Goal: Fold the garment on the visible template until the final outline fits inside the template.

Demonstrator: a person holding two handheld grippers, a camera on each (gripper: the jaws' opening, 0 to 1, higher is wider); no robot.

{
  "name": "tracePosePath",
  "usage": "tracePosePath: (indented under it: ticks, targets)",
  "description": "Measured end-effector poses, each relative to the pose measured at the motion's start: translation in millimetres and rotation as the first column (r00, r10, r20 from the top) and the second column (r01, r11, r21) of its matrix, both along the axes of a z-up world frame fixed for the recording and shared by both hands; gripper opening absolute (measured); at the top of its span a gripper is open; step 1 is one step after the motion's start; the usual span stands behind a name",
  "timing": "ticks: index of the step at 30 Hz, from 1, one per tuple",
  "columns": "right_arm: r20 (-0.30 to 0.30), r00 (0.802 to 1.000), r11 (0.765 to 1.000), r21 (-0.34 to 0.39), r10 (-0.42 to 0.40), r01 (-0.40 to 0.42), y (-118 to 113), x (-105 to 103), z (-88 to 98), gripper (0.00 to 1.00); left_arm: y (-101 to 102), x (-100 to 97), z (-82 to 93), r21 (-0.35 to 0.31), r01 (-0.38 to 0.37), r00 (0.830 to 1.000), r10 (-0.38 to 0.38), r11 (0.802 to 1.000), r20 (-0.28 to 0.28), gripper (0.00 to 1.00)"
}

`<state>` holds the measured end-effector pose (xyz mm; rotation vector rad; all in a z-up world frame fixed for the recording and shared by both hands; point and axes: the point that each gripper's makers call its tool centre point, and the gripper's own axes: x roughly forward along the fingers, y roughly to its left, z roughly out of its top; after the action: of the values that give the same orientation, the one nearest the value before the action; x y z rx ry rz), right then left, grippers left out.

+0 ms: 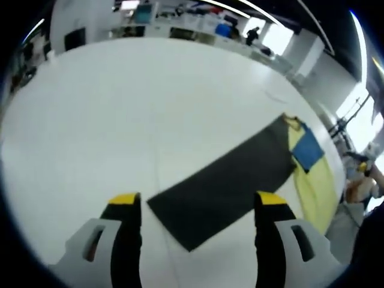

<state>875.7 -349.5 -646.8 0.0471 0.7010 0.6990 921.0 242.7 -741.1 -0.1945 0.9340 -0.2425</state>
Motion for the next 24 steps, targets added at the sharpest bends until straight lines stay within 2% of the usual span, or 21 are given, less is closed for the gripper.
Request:
tracePosePath:
  ticks: [4,12,20,24]
  targets:
    - [0.000,1.000,1.000,-0.004,-0.001,0.001,0.3,1.7,0.0,1.00,5.6,-0.1,-9.2,0.009,-0.015,1.000,0.015,1.000,-0.010,0.66]
    - [-0.008,1.000,1.000,-0.004,-0.017,0.017,-1.1,3.6,-2.3,1.00,22.6,0.5,-22.7,0.041,-0.053,0.999,0.053,0.998,-0.010,0.52]
    - [-0.009,0.999,0.999,0.014,-0.038,0.038,1.3,9.6,-2.4,0.99,24.2,-4.0,-28.8,0.107,-0.017,1.000,0.018,0.994,-0.011,0.35]
    - [-0.008,0.999,0.999,0.023,-0.034,0.034,4.8,10.9,-1.4,0.99,28.9,-4.0,-34.5,0.145,0.002,1.000,0.001,0.989,-0.019,0.31]
